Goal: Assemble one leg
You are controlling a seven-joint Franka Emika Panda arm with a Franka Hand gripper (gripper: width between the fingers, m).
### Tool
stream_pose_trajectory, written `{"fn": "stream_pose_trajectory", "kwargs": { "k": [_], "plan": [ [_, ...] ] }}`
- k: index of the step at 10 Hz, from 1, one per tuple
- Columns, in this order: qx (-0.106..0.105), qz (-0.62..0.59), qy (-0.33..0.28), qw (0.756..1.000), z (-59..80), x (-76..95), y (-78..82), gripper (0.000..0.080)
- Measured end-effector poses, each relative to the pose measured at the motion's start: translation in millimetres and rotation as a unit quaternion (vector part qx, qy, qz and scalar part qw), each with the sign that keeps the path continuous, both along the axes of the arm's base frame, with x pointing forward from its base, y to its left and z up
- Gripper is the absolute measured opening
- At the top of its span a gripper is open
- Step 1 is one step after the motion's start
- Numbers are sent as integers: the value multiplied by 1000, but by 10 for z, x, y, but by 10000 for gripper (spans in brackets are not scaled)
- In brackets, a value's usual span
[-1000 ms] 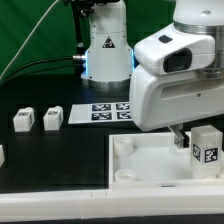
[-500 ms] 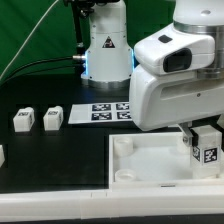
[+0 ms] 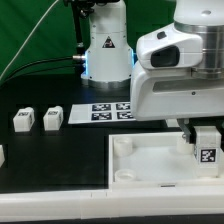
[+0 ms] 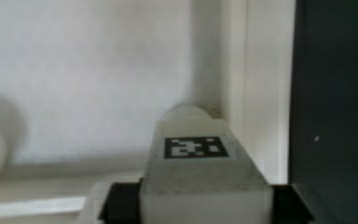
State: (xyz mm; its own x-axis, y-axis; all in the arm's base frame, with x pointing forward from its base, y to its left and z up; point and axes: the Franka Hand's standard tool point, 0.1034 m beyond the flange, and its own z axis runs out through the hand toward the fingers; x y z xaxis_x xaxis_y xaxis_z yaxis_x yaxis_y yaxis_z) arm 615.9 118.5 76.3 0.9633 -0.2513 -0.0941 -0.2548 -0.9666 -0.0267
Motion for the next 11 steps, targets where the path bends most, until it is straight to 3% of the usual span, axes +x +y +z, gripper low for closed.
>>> {"fn": "stream_pose_trajectory", "kwargs": {
  "k": [5, 7, 11],
  "plan": [
    [-18, -241, 6, 970, 1, 11, 36, 292],
    [-24, -379, 8, 925, 3, 21, 50, 292],
    [-27, -532, 17, 846, 3, 37, 58, 292]
  ]
}}
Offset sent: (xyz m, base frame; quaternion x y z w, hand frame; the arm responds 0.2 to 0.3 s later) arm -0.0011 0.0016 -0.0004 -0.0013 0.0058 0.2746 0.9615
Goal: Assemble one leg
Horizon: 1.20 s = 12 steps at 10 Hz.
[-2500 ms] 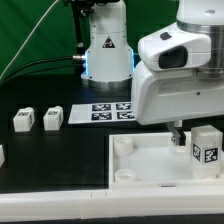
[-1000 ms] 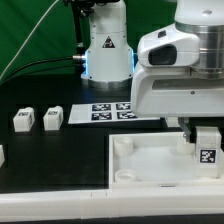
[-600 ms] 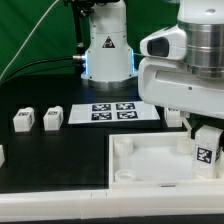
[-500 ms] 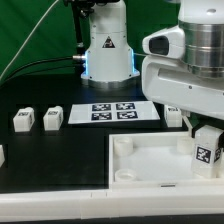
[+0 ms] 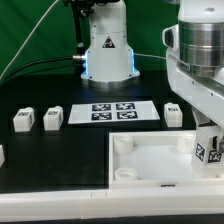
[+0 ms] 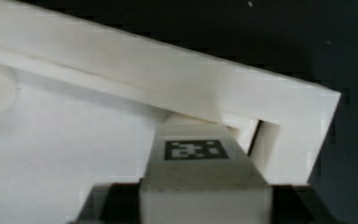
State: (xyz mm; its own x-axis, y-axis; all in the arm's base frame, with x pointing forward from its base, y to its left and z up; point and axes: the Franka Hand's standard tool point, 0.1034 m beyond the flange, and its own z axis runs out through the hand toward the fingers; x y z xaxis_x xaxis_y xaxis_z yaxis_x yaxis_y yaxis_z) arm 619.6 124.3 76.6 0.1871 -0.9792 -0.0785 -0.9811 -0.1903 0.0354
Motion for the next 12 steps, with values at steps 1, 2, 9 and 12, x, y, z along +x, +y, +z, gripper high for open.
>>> {"fn": "stream_pose_trajectory", "kwargs": {
  "k": [1, 2, 9, 12],
  "plan": [
    [1, -49, 3, 999, -2, 6, -5, 292],
    [1, -65, 3, 998, -2, 9, -6, 292],
    [10, 58, -5, 998, -13, 3, 6, 646],
    [20, 235, -7, 972, -30, -15, -17, 649]
  ]
}}
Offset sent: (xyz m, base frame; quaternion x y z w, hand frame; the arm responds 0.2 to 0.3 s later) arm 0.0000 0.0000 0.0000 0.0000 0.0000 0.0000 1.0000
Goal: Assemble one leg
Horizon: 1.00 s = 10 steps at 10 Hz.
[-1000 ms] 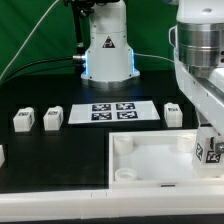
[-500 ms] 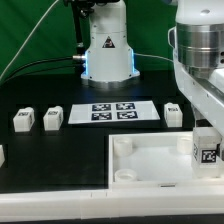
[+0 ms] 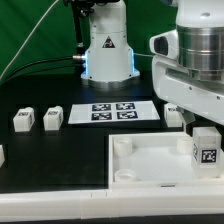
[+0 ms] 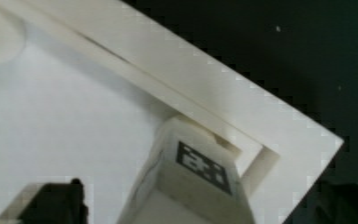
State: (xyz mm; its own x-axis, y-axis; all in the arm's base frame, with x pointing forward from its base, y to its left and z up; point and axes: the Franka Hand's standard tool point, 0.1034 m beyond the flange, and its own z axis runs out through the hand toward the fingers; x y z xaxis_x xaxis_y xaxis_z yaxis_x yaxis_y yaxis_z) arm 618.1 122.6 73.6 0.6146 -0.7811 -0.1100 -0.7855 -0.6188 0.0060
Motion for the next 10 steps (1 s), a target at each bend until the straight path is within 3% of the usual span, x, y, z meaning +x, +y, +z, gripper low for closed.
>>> {"fn": "stream_pose_trajectory", "kwargs": {
  "k": [3, 7, 10],
  "plan": [
    [6, 188, -5, 982, 0, -16, -30, 649],
    [18, 383, -19, 924, 0, -2, -100, 649],
    [20, 395, -20, 918, -1, -1, -101, 649]
  ]
}}
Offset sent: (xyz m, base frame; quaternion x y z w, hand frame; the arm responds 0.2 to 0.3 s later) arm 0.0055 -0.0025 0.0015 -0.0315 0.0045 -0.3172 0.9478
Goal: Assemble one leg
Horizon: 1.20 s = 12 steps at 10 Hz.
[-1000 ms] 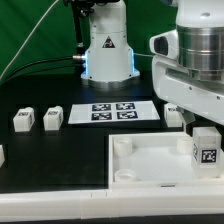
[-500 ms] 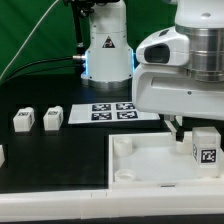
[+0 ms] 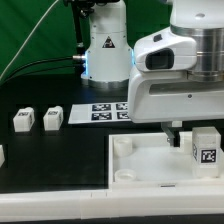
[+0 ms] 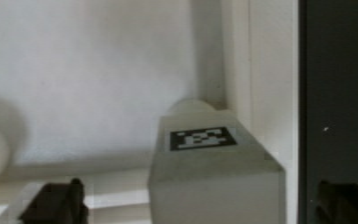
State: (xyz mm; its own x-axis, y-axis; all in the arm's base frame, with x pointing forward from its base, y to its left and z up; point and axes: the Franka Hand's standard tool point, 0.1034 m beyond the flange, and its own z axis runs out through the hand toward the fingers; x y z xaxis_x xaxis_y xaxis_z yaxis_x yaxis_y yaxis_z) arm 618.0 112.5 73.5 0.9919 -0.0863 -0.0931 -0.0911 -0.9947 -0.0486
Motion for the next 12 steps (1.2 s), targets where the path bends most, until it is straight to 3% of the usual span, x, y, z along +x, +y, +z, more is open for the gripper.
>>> {"fn": "stream_pose_trajectory", "kwargs": {
  "k": [2, 4, 5, 6, 9, 12],
  "plan": [
    [0, 0, 0, 1000, 0, 0, 0, 649],
    [0, 0, 0, 1000, 0, 0, 0, 391],
    [0, 0, 0, 1000, 0, 0, -1, 391],
    [0, 0, 0, 1000, -1, 0, -1, 291],
    [-2, -32, 2, 999, -1, -1, 5, 291],
    [-11, -199, 5, 980, -3, 8, 41, 291]
  ]
}}
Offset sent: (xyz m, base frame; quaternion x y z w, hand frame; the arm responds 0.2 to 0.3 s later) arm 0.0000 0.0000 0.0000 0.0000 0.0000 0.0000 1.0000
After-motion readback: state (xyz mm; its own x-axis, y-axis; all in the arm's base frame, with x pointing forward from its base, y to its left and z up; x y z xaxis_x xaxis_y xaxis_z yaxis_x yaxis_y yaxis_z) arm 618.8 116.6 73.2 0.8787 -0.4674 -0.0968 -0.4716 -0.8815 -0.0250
